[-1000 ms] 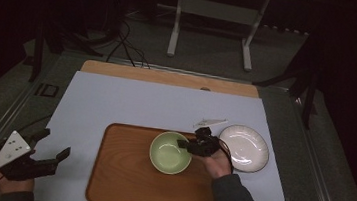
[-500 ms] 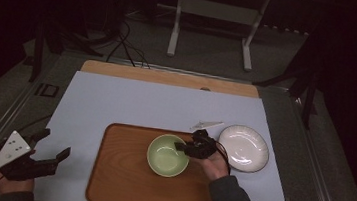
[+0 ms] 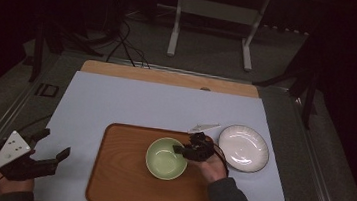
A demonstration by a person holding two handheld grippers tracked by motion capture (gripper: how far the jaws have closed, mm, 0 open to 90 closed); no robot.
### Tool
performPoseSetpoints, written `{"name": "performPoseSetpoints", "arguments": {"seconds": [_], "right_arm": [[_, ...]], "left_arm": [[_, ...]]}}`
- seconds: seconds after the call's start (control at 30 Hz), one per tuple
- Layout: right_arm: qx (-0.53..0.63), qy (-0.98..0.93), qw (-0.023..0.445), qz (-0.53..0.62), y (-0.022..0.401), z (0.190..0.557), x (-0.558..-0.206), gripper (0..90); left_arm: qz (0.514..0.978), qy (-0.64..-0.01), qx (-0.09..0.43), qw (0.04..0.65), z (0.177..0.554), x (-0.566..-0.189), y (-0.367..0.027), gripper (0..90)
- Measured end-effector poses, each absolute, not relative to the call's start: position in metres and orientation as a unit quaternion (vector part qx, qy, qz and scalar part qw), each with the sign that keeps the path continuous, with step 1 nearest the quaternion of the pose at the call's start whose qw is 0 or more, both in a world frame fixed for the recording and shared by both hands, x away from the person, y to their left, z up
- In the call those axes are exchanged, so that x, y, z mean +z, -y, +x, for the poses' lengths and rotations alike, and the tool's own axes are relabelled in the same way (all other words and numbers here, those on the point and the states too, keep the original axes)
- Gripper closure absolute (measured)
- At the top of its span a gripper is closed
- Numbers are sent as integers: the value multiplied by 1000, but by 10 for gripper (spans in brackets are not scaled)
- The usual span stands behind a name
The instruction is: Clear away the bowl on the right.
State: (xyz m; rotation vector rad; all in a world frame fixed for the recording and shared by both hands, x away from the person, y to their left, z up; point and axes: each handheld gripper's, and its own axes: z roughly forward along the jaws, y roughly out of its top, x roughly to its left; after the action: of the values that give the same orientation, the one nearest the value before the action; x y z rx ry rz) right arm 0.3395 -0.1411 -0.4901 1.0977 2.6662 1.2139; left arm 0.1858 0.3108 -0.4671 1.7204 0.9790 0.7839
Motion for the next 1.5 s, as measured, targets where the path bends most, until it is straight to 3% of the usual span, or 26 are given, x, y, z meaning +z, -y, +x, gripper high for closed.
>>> {"name": "performPoseSetpoints", "arguments": {"seconds": [0.77, 1.17, 1.3, 1.5], "right_arm": [[360, -867, -23, 343, 131, 338, -507, 826], [350, -877, -15, 328, 125, 338, -508, 793], [347, -873, 11, 343, 127, 338, -506, 818], [345, -874, 4, 342, 129, 341, -506, 797]], "left_arm": [[706, -404, 322, 484, 186, -467, -311, 143], [706, -404, 322, 485, 186, -467, -311, 143], [705, -404, 322, 485, 185, -467, -312, 144], [705, -404, 322, 485, 185, -467, -312, 143]]}}
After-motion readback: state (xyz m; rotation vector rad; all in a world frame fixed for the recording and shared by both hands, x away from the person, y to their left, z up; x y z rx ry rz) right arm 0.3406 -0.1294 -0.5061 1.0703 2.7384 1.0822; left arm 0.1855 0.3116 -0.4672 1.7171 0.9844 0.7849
